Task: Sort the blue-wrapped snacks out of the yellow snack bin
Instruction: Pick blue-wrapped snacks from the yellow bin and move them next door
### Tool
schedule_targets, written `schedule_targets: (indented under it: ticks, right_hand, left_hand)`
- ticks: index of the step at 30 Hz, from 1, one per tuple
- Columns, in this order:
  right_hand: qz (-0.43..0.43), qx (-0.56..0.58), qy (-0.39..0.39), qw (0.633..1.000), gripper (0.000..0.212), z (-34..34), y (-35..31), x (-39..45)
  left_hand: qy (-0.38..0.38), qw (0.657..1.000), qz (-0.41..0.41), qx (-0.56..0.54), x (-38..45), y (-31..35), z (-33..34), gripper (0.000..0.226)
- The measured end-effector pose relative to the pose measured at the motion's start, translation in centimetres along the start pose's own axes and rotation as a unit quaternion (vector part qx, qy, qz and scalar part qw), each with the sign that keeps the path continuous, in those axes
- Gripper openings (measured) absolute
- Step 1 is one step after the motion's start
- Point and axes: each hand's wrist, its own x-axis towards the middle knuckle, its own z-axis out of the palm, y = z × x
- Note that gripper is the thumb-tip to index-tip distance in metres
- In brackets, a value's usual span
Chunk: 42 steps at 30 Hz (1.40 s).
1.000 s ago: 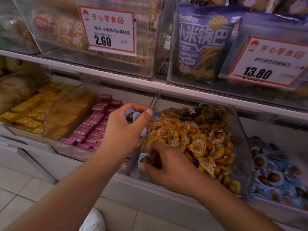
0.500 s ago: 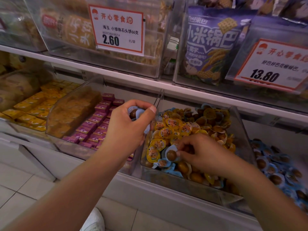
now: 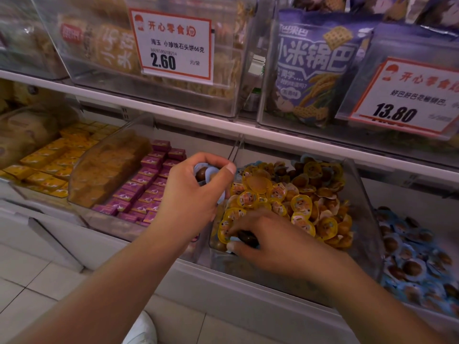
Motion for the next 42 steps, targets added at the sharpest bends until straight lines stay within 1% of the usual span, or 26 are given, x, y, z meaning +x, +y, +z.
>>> schedule_targets:
  ticks: [3, 6, 8, 10, 11, 12, 13, 14, 15, 16, 17, 18, 19, 20, 21, 23, 24, 26, 28, 30, 32, 34, 36, 38, 40, 42]
  right_hand:
    - [0.018, 0.023, -0.032, 0.999, 0.034, 0.4, 0.5, 0.8]
    - [0.034, -0.047, 0.001, 0.998, 0.030, 1.0, 0.5, 1.3]
    - [0.046, -0.058, 0.025, 0.997, 0.025, 1.2, 0.5, 1.3]
    - [0.072, 0.021, 0.055, 0.996, 0.021, 0.6, 0.7, 1.0]
    - [0.092, 0.083, 0.090, 0.988, 0.020, 0.0, 0.9, 0.7]
    - [0.115, 0.149, 0.142, 0.972, 0.019, -0.8, 0.9, 0.4]
    - [0.144, 0.227, 0.204, 0.941, 0.017, -1.5, 0.8, 0.0]
    - [0.179, 0.331, 0.260, 0.889, 0.014, -2.3, 0.6, -0.6]
    - [0.214, 0.461, 0.285, 0.813, 0.014, -2.8, 0.4, -1.1]
    - [0.236, 0.589, 0.268, 0.725, 0.020, -3.3, 0.2, -1.6]
    - [0.238, 0.691, 0.220, 0.646, 0.029, -3.5, -0.2, -2.2]
    - [0.225, 0.759, 0.169, 0.587, 0.037, -3.7, -0.7, -2.9]
    - [0.211, 0.798, 0.138, 0.547, 0.043, -3.8, -1.1, -3.5]
    - [0.204, 0.816, 0.128, 0.525, 0.045, -3.9, -1.3, -4.0]
    - [0.201, 0.823, 0.131, 0.515, 0.042, -4.0, -1.5, -4.6]
    - [0.200, 0.820, 0.163, 0.511, 0.036, -4.5, -1.1, -5.6]
    - [0.201, 0.812, 0.177, 0.519, 0.035, -4.8, -0.6, -6.3]
    - [0.213, 0.777, 0.188, 0.561, 0.031, -5.1, 0.5, -7.8]
    - [0.230, 0.742, 0.193, 0.600, 0.025, -5.4, 1.8, -9.5]
    - [0.242, 0.720, 0.210, 0.615, 0.024, -5.9, 3.1, -11.2]
    - [0.246, 0.714, 0.220, 0.618, 0.028, -6.6, 3.8, -12.7]
    - [0.229, 0.718, 0.219, 0.620, 0.033, -7.0, 4.1, -13.7]
    - [0.203, 0.732, 0.219, 0.612, 0.031, -7.2, 4.2, -14.6]
    - [0.192, 0.734, 0.215, 0.615, 0.026, -7.5, 4.5, -15.1]
    - [0.203, 0.716, 0.216, 0.632, 0.030, -7.6, 5.3, -15.5]
    - [0.236, 0.681, 0.242, 0.650, 0.038, -7.5, 6.9, -15.6]
  left_hand:
    - [-0.007, 1.000, -0.006, 0.001, -0.1, 0.0, -0.1, 0.010]
    - [-0.016, 1.000, -0.010, -0.003, -0.2, 0.0, 0.0, 0.009]
    - [-0.030, 1.000, -0.008, -0.006, -0.3, 0.1, 0.0, 0.012]
    - [-0.043, 0.999, 0.001, -0.005, -0.4, 0.2, 0.2, 0.023]
    - [-0.050, 0.999, 0.007, -0.001, -0.5, 0.3, 0.4, 0.026]
    - [-0.054, 0.998, 0.013, 0.006, -0.5, 0.3, 0.7, 0.026]
    - [-0.054, 0.998, 0.018, 0.014, -0.6, 0.2, 1.1, 0.025]
    - [-0.052, 0.998, 0.024, 0.021, -0.7, 0.2, 1.6, 0.025]
    - [-0.048, 0.998, 0.031, 0.027, -0.9, 0.2, 2.3, 0.026]
    - [-0.044, 0.998, 0.039, 0.029, -1.1, 0.2, 3.0, 0.027]
    - [-0.041, 0.998, 0.047, 0.032, -1.5, 0.2, 4.0, 0.029]
    - [-0.039, 0.997, 0.059, 0.039, -1.9, 0.2, 5.0, 0.031]
    - [-0.042, 0.995, 0.075, 0.054, -2.3, 0.3, 6.1, 0.034]
    - [-0.051, 0.991, 0.095, 0.074, -2.7, 0.4, 7.2, 0.036]
    - [-0.066, 0.986, 0.118, 0.094, -3.0, 0.5, 8.3, 0.038]
    - [-0.113, 0.970, 0.156, 0.147, -3.6, 0.7, 10.2, 0.044]
    - [-0.136, 0.955, 0.176, 0.196, -3.8, 0.7, 11.0, 0.051]
    - [-0.173, 0.918, 0.214, 0.286, -3.9, 0.4, 12.2, 0.070]
    - [-0.229, 0.900, 0.216, 0.302, -3.9, 0.0, 13.1, 0.080]
    - [-0.278, 0.899, 0.208, 0.265, -4.1, -0.1, 14.0, 0.088]
    - [-0.309, 0.901, 0.218, 0.214, -4.2, 0.1, 14.8, 0.090]
    - [-0.330, 0.894, 0.239, 0.184, -4.6, 0.3, 15.5, 0.090]
    - [-0.338, 0.893, 0.245, 0.167, -5.0, 0.5, 16.2, 0.096]
    - [-0.339, 0.896, 0.241, 0.154, -5.3, 0.7, 17.0, 0.102]
    - [-0.333, 0.897, 0.234, 0.170, -5.5, 0.8, 17.9, 0.103]
    - [-0.321, 0.890, 0.238, 0.218, -5.4, 0.6, 18.5, 0.101]
